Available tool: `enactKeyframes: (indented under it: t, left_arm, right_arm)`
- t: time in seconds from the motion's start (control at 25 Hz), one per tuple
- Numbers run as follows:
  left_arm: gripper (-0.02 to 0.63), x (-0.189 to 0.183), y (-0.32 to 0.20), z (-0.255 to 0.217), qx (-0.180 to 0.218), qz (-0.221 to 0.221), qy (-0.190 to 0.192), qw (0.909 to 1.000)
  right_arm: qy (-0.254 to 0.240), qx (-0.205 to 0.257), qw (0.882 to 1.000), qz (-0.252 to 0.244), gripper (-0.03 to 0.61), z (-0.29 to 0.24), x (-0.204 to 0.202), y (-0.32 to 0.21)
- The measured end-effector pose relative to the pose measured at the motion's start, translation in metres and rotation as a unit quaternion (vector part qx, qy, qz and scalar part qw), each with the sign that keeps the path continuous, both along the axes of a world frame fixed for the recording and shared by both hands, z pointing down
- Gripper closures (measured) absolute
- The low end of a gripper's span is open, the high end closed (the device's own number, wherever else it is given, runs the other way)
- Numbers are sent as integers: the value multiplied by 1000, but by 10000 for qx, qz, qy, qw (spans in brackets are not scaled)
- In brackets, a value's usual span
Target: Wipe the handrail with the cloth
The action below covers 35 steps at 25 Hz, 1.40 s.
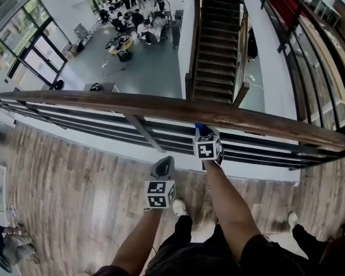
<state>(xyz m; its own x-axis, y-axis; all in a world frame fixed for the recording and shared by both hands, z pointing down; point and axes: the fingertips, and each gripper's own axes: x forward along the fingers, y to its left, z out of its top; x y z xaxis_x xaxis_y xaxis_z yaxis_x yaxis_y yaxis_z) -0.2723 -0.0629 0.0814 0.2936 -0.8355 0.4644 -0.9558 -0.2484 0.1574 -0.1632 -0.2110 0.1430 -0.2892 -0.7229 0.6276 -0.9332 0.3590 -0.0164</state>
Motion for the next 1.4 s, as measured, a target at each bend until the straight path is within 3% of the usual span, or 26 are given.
enactKeyframes:
  t: [0.36,0.64,1.4]
  left_arm:
    - [611,155,-6,-8,-19,862,-18,9963]
    - [611,253,0,-8,-43,1329,-26,9911]
    - [611,480,5,14,-216,2174,0,9758]
  right_arm:
    - [13,-64,9974,712,471,-7,182,19]
    - [-6,-85,9933,1148,471,2,301,41]
    - [166,84,9796,2002,471,7,569,88]
